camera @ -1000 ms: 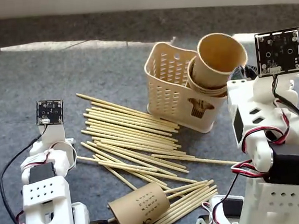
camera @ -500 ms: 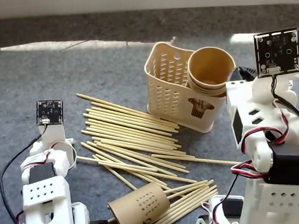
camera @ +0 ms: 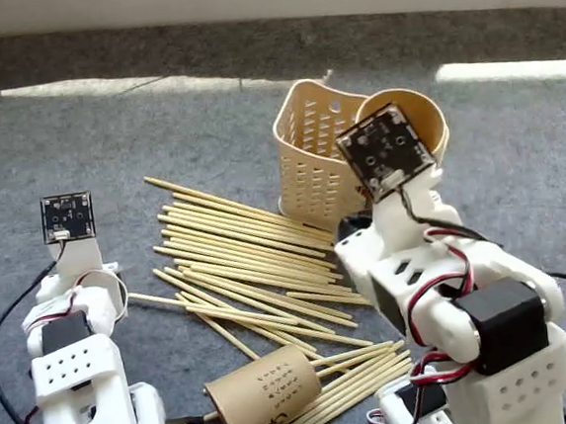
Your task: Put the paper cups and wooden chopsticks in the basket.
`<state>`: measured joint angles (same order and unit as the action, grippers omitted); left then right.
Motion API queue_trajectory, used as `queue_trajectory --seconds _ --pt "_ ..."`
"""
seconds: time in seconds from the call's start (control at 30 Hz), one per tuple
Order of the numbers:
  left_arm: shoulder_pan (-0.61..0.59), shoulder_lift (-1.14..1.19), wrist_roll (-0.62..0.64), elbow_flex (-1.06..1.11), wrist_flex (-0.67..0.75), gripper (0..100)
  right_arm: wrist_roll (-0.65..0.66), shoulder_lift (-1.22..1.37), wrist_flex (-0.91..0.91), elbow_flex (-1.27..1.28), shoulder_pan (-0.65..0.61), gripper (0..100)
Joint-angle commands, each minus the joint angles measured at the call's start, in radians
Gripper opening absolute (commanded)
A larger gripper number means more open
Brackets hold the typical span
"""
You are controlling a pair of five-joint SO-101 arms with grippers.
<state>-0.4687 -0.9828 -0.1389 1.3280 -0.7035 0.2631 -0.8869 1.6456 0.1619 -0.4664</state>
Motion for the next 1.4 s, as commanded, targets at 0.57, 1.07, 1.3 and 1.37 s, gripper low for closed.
queue_trajectory --seconds 0.57,1.07,1.3,1.37 --pt "-0.147 -0.024 0.091 -0.036 0.018 13 0.204 0.007 0.041 0.369 -0.567 24.8" --pt "-0.148 -0.018 0.091 -0.035 0.041 13 0.33 0.007 -0.142 0.611 -0.648 32.1" --pt "-0.15 -0.018 0.117 -0.035 0.048 13 0.338 0.007 -0.265 0.783 -0.654 32.1" --pt "-0.15 -0.018 0.117 -0.035 0.048 13 0.338 0.007 -0.268 0.806 -0.674 32.1"
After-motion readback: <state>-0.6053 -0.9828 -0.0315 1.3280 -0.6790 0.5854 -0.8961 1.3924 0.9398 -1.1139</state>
